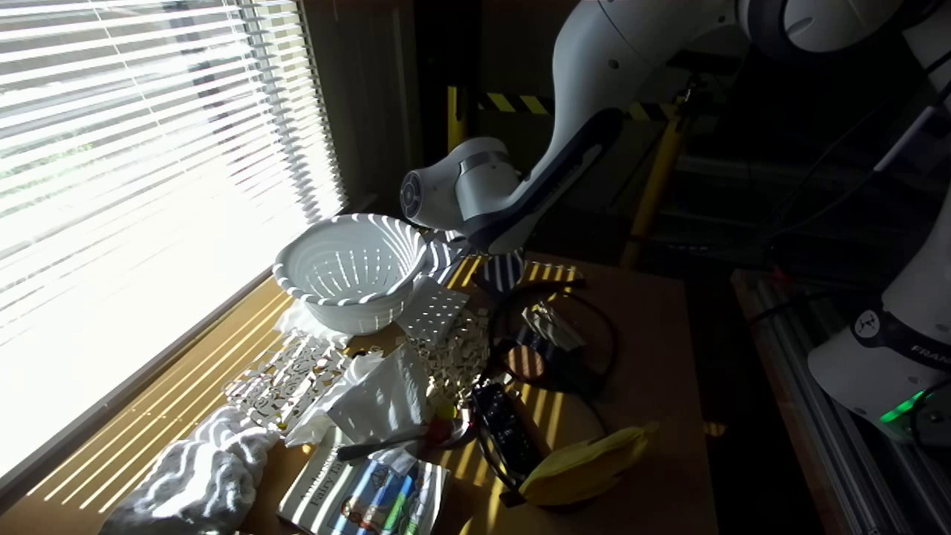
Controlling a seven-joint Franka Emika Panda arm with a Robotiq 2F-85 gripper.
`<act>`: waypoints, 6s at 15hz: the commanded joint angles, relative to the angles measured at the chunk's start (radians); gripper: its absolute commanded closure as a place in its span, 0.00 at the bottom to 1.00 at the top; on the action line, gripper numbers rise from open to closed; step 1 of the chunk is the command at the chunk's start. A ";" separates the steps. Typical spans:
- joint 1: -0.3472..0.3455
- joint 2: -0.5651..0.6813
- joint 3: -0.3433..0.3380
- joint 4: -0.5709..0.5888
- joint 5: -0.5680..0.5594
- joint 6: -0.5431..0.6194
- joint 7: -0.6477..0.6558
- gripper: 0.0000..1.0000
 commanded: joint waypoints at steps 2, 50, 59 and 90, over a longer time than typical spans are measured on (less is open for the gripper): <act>0.006 0.006 -0.020 0.007 -0.160 -0.028 0.005 0.94; 0.014 0.119 0.062 0.113 -0.205 -0.156 0.066 0.94; 0.020 0.211 0.075 0.212 -0.206 -0.216 0.045 0.94; 0.199 0.395 0.069 0.474 -0.288 -0.289 -0.160 0.94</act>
